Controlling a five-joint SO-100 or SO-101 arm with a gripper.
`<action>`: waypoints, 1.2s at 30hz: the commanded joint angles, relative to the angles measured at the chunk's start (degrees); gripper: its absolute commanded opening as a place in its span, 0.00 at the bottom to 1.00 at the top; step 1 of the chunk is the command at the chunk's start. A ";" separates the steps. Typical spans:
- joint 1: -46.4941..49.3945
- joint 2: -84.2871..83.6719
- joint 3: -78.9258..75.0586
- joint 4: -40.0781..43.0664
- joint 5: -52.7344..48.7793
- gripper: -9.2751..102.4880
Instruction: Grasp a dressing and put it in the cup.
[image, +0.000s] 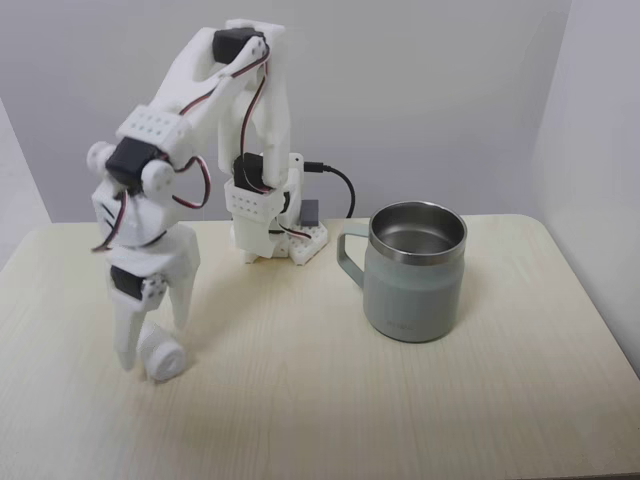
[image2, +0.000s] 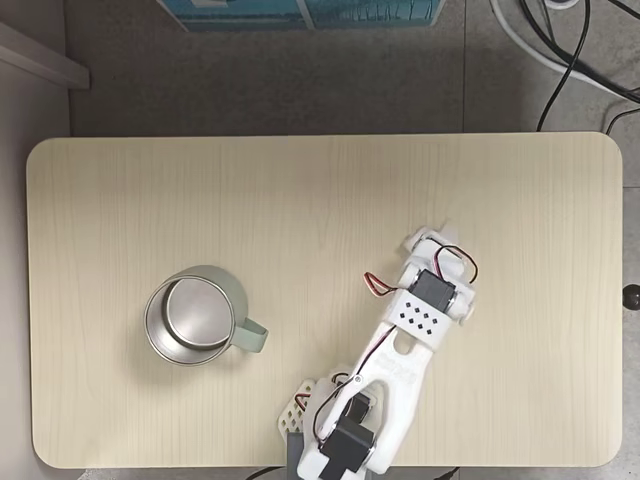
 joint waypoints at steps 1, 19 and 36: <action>0.79 3.25 4.83 1.58 -0.62 0.35; 0.26 4.83 7.47 0.88 0.00 0.08; -0.26 -7.65 28.04 23.64 1.58 0.08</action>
